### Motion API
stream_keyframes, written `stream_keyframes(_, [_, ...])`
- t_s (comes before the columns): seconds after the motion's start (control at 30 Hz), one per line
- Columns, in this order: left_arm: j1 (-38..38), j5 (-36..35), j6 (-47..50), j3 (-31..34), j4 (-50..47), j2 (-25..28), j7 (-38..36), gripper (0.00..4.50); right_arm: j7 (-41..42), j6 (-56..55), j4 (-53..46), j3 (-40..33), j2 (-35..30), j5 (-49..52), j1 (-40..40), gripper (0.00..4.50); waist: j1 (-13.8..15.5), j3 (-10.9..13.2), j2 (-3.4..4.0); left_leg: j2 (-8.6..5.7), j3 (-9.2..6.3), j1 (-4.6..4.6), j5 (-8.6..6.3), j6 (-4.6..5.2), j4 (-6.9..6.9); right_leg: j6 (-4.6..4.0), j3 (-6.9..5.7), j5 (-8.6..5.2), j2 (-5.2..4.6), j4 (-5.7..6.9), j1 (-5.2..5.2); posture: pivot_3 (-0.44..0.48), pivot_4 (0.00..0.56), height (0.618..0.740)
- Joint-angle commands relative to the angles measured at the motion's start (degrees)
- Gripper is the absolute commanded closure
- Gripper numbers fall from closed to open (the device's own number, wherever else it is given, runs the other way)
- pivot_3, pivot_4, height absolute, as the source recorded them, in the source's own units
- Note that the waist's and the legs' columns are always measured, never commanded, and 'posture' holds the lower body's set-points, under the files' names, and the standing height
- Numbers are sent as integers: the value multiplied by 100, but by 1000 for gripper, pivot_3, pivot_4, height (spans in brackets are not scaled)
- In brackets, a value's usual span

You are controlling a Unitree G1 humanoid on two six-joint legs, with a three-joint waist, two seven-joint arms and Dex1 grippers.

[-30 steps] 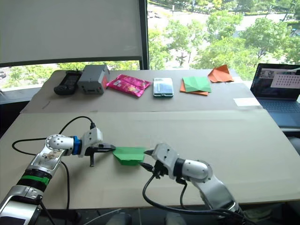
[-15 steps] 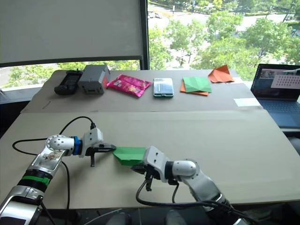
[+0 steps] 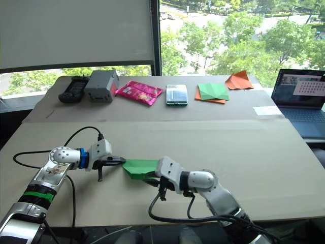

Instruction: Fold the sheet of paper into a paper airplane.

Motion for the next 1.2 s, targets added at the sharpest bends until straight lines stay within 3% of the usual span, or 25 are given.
stream_keyframes(0.03, [73, 130, 2, -75, 21, 54, -11, 4500, -218, -829, 146, 159, -81, -727, -268, 1848, -2, 0, 1, 0, 1, 0, 0, 0, 0, 0, 0, 0, 0, 0, -2, 0, 150, 740])
stream_keyframes(0.17, [81, 128, 3, -76, 14, 55, -7, 4500, -577, -1297, 553, 159, 45, -1177, -368, 1848, 3, -1, 0, 0, 0, 3, 0, 0, -1, 0, 0, 0, 1, 0, -1, 0, 150, 740])
stream_keyframes(0.4, [103, 111, 13, -56, -23, 81, -16, 4500, -488, -1607, 945, 258, 46, -1436, -350, 1848, -1, -1, 0, 0, 1, 3, 0, 0, 0, 2, 0, 2, 1, 3, 1, 0, 150, 740])
stream_keyframes(0.67, [149, 101, 21, -35, -98, 119, -10, 4500, -446, -1592, 1169, 243, 232, -1415, -388, 4441, -7, -2, 0, 0, 0, 4, 0, 1, 0, 2, 0, 2, 1, 5, 2, 0, 150, 740])
stream_keyframes(0.83, [179, 104, 12, -46, -124, 109, 8, 4500, -172, -1393, 1305, 167, 312, -1216, -588, 4478, -12, -2, 1, 0, 0, 7, 0, 1, 0, 1, 0, 2, 1, 6, 4, 0, 150, 740])
stream_keyframes(1.07, [219, 96, 38, -70, -199, 66, 28, 4500, 590, 300, 1774, -138, 535, -450, -1469, 4478, -22, -3, 2, 0, 0, 14, 1, 2, 1, 1, 0, 3, 3, 24, 8, 0, 150, 740])
stream_keyframes(1.2, [271, 84, 68, -69, -262, 67, 49, 4500, 659, 721, 2365, -141, 727, -410, -1936, 4478, -15, -3, 2, 0, -1, 15, 2, 3, 1, 11, 0, 7, 4, 45, 4, 0, 150, 740])
